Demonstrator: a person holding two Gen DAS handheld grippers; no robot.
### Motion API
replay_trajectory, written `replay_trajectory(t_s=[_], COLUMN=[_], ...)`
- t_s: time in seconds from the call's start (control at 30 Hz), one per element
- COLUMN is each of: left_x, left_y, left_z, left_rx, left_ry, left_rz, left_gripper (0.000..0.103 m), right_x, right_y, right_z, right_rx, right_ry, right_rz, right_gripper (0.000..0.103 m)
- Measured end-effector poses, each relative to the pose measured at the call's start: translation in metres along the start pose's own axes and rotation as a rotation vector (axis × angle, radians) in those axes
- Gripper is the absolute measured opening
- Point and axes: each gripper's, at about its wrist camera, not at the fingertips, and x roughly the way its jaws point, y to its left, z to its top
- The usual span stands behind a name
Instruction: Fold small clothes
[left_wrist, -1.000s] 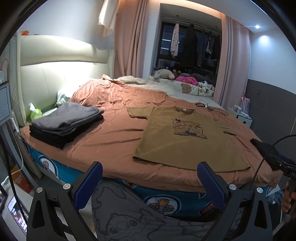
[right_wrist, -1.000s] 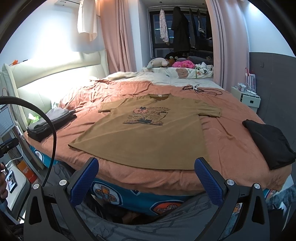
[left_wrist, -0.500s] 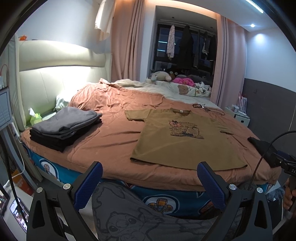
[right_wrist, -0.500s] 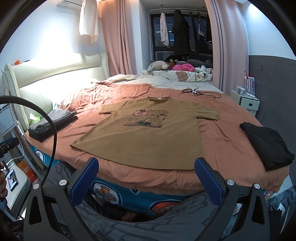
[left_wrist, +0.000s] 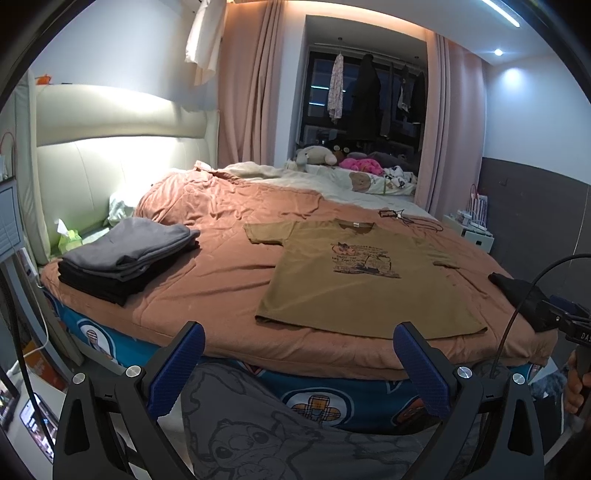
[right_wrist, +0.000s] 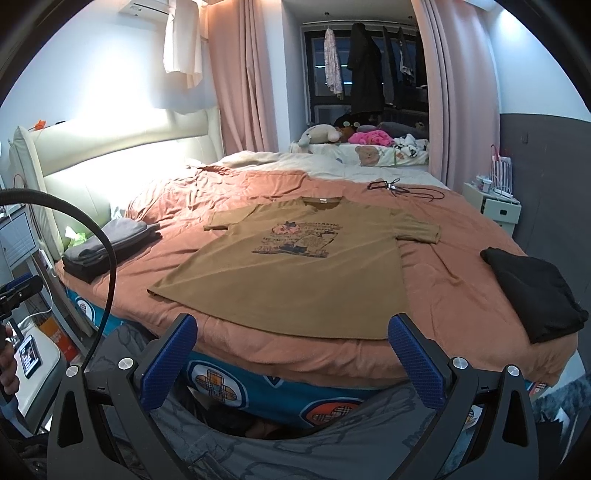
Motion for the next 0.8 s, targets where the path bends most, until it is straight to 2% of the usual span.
replay_trajectory(t_s=[0.5, 0.8], left_x=[-0.009, -0.012], left_y=[-0.003, 0.001], left_z=[0.002, 0.01], left_rx=[0.003, -0.012], left_ry=[-0.021, -0.024], left_rz=[0.004, 0.005], left_gripper=[0.103, 0.103], right_x=[-0.001, -0.001], right_y=[0.003, 0.003], right_z=[-0.003, 0.007], right_rx=[-0.004, -0.004], right_ry=[-0.011, -0.012], right_rz=[0.009, 0.02], right_gripper=[0.103, 0.103])
